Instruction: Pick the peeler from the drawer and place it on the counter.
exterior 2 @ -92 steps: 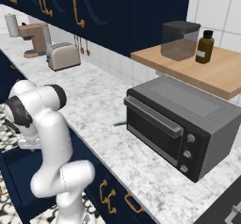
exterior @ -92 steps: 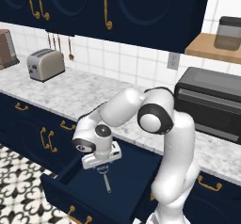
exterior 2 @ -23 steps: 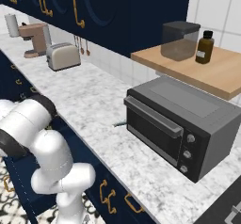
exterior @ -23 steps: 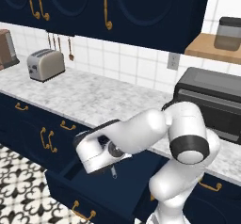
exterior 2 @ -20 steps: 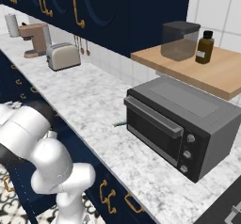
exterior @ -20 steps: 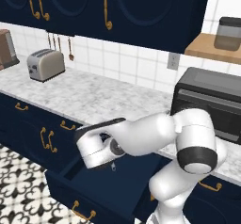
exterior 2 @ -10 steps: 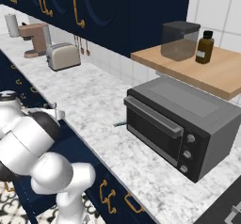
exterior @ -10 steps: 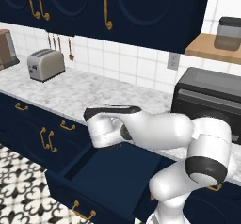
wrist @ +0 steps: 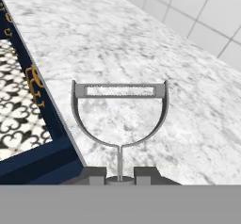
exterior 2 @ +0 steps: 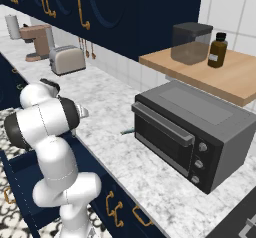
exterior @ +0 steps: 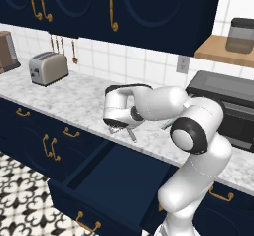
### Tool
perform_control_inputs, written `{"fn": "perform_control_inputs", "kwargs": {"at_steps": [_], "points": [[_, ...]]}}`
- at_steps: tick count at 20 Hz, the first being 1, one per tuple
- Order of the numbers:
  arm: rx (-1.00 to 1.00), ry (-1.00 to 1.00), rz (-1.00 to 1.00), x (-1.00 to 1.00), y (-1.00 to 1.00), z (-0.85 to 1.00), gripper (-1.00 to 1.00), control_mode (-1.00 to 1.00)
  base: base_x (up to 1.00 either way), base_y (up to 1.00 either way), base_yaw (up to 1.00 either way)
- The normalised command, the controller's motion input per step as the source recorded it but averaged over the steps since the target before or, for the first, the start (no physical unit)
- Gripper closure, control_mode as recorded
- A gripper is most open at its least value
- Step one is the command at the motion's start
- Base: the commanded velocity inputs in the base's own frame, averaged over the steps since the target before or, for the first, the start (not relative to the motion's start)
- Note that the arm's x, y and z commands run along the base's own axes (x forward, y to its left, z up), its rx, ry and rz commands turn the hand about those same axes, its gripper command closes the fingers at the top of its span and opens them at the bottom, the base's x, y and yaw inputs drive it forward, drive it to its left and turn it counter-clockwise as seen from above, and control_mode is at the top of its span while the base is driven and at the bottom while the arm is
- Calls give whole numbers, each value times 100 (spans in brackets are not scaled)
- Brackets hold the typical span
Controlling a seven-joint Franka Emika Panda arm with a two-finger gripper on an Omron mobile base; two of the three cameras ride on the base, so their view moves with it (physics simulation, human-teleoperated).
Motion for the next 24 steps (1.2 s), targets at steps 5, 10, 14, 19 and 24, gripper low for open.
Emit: {"fn": "perform_control_inputs", "kwargs": {"at_steps": [5,10,14,19,24], "points": [[-18,6,0,93,-1,-33,100,-100,0,0,0],[-20,1,0,98,0,-55,100,-100,0,0,0],[-24,8,0,70,0,-77,-100,-100,0,0,0],[-19,16,0,-11,-1,-18,-100,-100,0,0,0],[-12,3,0,-51,-1,18,-100,-100,0,0,0]]}}
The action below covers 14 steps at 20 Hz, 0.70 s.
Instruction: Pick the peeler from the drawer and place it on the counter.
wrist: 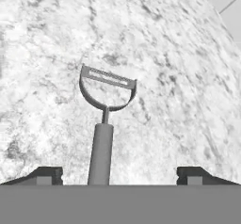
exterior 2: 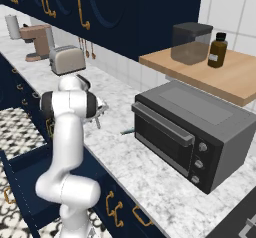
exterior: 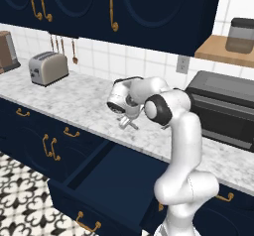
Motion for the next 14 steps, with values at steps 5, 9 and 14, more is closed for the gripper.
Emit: {"fn": "perform_control_inputs", "kwargs": {"at_steps": [5,9,14], "points": [[-10,-21,0,-68,1,96,-100,-100,0,0,0],[-23,-23,9,-72,20,86,-100,-100,0,0,0],[-32,-18,38,-58,9,40,-100,-100,0,0,0]]}}
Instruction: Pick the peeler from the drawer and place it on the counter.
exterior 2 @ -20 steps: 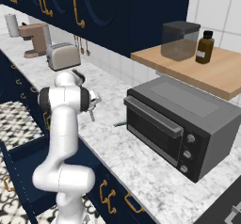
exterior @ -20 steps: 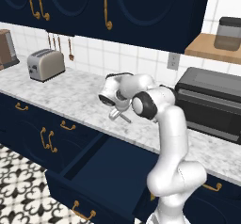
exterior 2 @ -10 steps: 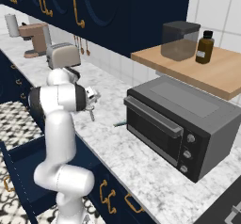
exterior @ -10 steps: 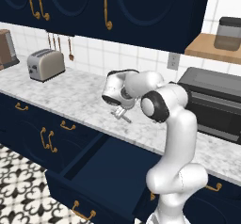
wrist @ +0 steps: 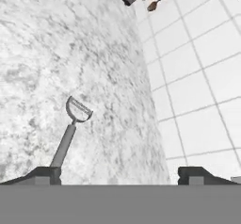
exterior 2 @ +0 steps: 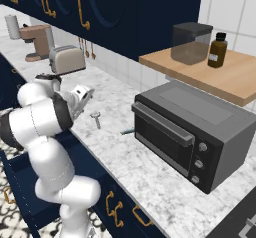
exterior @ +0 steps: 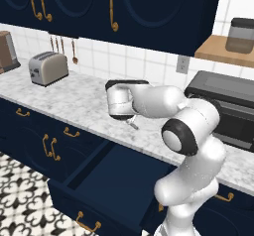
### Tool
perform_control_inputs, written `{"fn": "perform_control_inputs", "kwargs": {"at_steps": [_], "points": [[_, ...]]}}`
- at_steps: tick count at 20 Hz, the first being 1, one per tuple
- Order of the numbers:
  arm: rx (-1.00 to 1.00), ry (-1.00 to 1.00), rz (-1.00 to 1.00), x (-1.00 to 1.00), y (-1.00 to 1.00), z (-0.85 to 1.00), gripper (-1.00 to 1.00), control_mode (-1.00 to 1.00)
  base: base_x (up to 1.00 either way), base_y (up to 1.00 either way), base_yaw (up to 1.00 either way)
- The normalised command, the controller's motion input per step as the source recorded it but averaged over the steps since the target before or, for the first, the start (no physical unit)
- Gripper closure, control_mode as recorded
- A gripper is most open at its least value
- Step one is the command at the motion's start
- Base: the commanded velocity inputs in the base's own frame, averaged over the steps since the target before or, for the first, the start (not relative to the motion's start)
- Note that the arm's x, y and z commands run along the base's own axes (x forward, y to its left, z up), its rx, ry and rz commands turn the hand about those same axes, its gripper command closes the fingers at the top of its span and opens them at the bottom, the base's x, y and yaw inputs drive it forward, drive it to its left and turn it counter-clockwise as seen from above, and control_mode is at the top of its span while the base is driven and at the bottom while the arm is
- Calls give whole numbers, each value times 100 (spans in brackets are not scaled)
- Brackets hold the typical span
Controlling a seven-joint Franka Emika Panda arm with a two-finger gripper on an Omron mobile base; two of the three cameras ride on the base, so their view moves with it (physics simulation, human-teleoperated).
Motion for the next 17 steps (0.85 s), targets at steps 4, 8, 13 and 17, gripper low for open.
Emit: {"fn": "perform_control_inputs", "kwargs": {"at_steps": [4,8,13,17], "points": [[-38,-12,58,-30,0,18,-100,-100,0,0,0],[-46,-19,65,-7,0,21,-100,-100,0,0,0],[-69,-8,59,-15,13,22,-100,-100,0,0,0],[-83,3,48,-61,41,1,-100,-100,0,0,0]]}}
